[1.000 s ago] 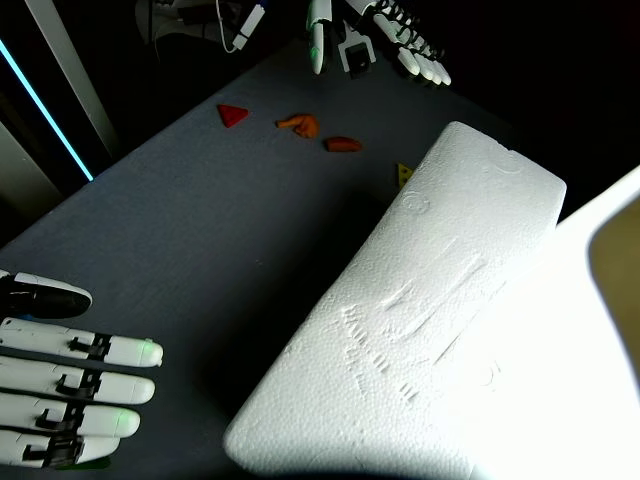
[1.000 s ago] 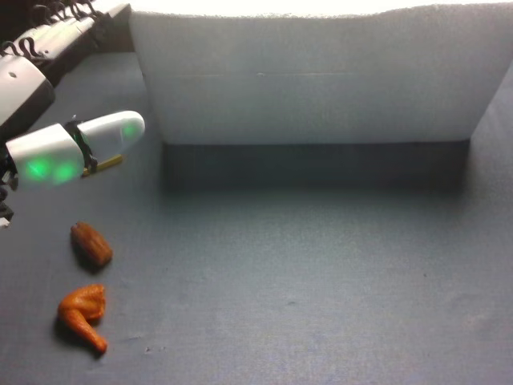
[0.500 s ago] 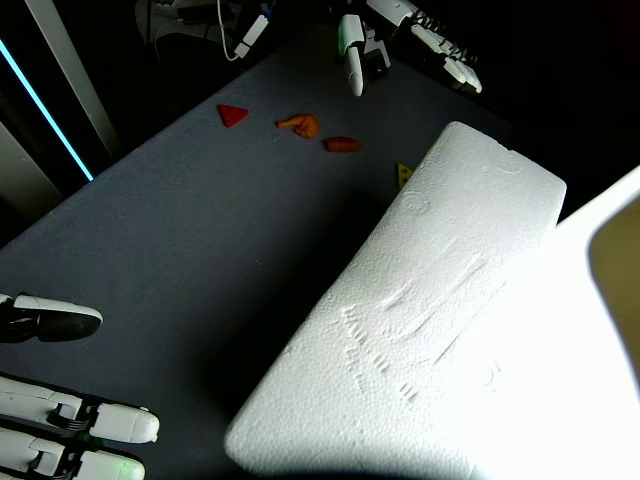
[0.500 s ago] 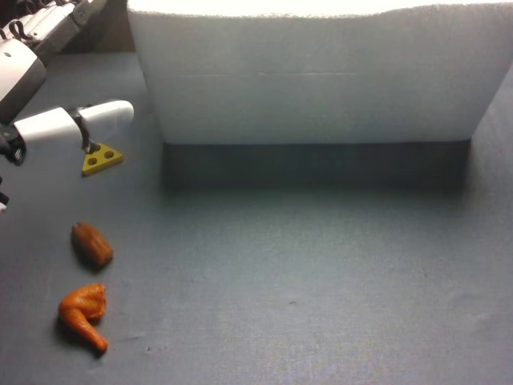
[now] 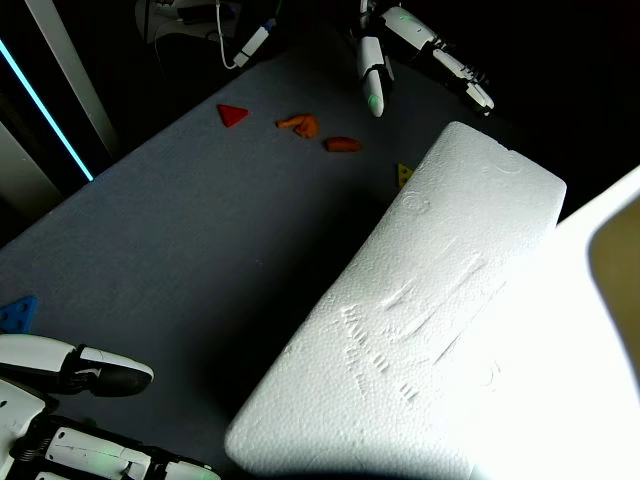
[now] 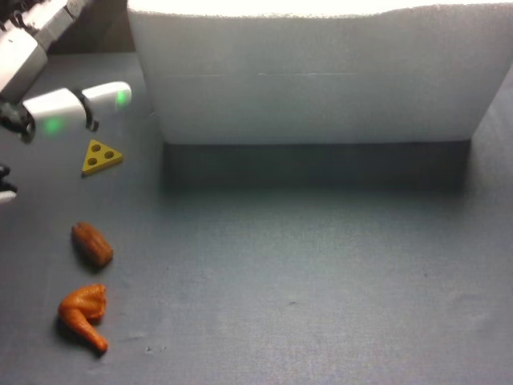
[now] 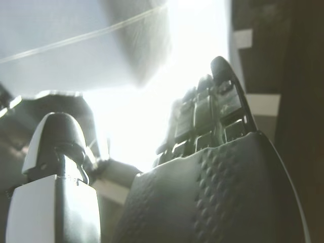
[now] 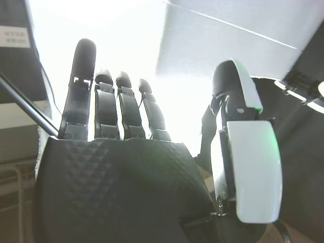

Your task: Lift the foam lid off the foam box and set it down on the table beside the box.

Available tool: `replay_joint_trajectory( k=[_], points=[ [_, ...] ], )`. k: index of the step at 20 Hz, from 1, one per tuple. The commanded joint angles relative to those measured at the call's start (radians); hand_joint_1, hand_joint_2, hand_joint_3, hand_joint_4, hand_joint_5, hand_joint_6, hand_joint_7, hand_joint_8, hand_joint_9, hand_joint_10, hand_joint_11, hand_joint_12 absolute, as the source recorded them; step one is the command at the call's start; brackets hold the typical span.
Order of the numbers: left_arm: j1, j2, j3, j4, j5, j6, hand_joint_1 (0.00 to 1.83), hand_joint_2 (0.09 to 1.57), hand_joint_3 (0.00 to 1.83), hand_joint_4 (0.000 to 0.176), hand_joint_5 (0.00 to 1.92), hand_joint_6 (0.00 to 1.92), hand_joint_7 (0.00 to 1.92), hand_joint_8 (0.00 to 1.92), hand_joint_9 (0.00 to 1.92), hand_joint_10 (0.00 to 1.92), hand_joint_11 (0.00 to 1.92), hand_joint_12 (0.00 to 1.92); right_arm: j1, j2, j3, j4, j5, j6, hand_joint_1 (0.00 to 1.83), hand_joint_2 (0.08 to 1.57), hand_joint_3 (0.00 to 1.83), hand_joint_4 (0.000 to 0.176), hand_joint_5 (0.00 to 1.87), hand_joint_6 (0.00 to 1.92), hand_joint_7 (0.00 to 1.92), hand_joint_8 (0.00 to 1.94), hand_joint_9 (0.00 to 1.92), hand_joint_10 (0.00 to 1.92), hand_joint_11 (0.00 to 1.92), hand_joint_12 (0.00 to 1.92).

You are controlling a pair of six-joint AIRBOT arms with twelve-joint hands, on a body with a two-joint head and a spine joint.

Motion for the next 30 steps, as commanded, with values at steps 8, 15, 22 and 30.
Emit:
replay_joint_trajectory(
  k=[8,15,22,30],
  points=[
    [-0.079,-0.006,0.046,0.021,0.015,0.065,0.49,1.13,0.0,0.0,0.0,0.0,0.0,0.0,0.0,0.0,0.0,0.39,0.155,-0.015,0.028,0.022,-0.018,-0.203,0.52,1.2,0.0,0.0,0.0,0.0,0.0,0.0,0.0,0.0,0.0,0.01],
    [-0.125,-0.034,0.081,0.024,0.071,0.08,0.49,1.11,0.0,0.0,0.03,0.01,0.0,0.0,0.0,0.0,0.02,0.01,0.166,-0.02,0.044,0.048,-0.022,-0.212,0.53,1.16,0.0,0.004,0.0,0.0,0.0,0.0,0.1,0.34,0.0,1.59],
    [-0.154,-0.062,0.115,0.023,0.111,0.079,0.48,1.08,0.0,0.0,0.03,0.0,0.0,0.0,0.0,0.0,0.0,0.28,0.172,-0.019,0.055,0.066,-0.023,-0.217,0.59,1.18,0.0,0.012,0.0,0.0,0.0,0.0,0.0,0.0,0.0,1.92],
    [-0.194,-0.101,0.158,0.032,0.163,0.076,0.49,1.07,0.0,0.0,0.0,0.0,0.0,0.0,0.0,0.0,0.0,0.02,0.195,-0.033,0.071,0.068,-0.032,-0.217,0.5,1.16,0.0,0.015,0.0,0.0,0.0,0.0,0.0,0.0,0.0,1.92]
  ],
)
